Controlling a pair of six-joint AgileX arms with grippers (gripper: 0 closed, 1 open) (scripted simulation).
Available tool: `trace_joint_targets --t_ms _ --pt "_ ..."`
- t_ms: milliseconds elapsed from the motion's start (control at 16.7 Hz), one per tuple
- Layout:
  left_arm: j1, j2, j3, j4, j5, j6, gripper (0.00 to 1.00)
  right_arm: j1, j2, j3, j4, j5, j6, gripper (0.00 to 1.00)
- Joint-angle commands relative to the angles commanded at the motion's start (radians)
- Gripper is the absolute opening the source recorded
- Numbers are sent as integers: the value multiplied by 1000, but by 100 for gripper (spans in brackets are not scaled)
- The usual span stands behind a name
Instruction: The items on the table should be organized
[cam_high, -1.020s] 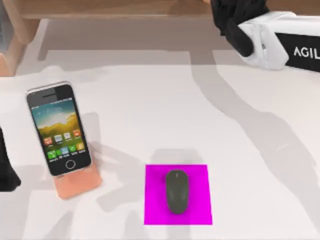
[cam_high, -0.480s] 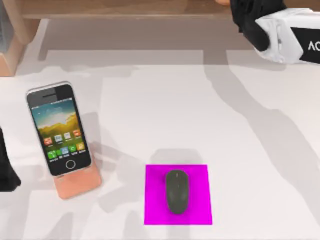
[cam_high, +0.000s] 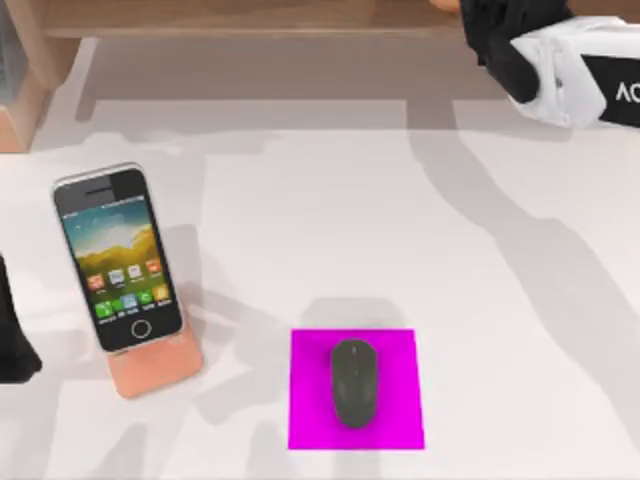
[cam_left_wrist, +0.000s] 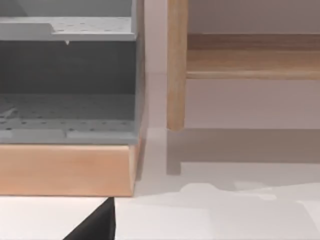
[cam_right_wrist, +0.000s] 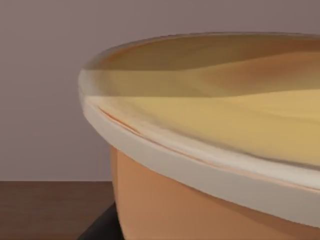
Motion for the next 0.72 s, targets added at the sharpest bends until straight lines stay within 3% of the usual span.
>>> trace_joint_targets --t_ms 360,720 --pt "0 0 0 0 0 0 100 0 0 0 0 0 0 98" --pt "0 0 0 0 0 0 100 0 0 0 0 0 0 100"
